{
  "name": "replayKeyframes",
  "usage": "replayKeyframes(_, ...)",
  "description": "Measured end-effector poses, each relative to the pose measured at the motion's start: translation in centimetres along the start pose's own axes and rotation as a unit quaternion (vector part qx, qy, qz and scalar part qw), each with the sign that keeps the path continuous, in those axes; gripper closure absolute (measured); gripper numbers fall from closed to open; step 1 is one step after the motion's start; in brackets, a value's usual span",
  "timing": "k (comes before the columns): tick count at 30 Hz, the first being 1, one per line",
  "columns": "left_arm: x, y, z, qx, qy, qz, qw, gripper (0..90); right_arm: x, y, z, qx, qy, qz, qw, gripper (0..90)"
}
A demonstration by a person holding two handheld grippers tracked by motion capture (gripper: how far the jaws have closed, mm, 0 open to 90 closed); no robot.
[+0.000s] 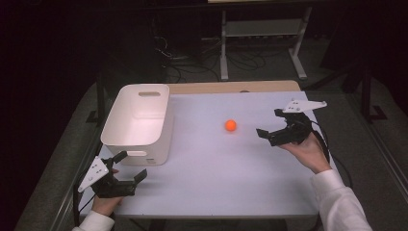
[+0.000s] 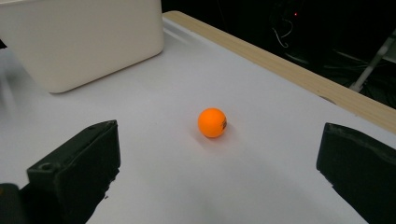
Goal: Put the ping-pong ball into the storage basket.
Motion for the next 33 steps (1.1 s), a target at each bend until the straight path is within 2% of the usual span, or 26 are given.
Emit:
replayKeyframes(6,0.0,0.0,0.0,0.002,0.0,0.004,1.0,0.0,-0.2,0.7,0.7,0.008,0.008,-0.004,0.9999,0.0)
replayKeyframes(7,-0.1,0.0,0.1,-0.002,-0.001,-0.005,1.0,0.0,-0.2,0.8,0.8,0.009,0.009,-0.003,0.9999,0.0)
replayKeyframes(9,0.0,0.0,0.0,0.001,0.0,0.001,1.0,0.0,-0.3,1.0,1.2,0.011,0.011,-0.004,0.9999,0.0)
replayKeyframes(18,-0.1,0.0,0.1,-0.002,-0.002,-0.003,1.0,0.0,-0.6,1.8,2.4,0.028,0.018,-0.004,0.9994,0.0)
replayKeyframes(24,-0.1,0.0,0.1,-0.002,-0.002,-0.003,1.0,0.0,-0.7,2.2,3.0,0.034,0.024,-0.013,0.999,0.0)
replayKeyframes(33,-0.1,0.0,0.1,-0.002,-0.002,-0.004,1.0,0.0,-0.5,2.7,4.3,0.059,0.03,-0.021,0.9976,0.0)
Point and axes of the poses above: each handheld gripper's, and its own axes: z roughly forward along the jaws, y roughly out of its top, x roughly to its left, the point moved 4 cm from there along z, roughly forward along the jaws, and after that the axes turned 5 degrees about -y, right-handed, at the moved point
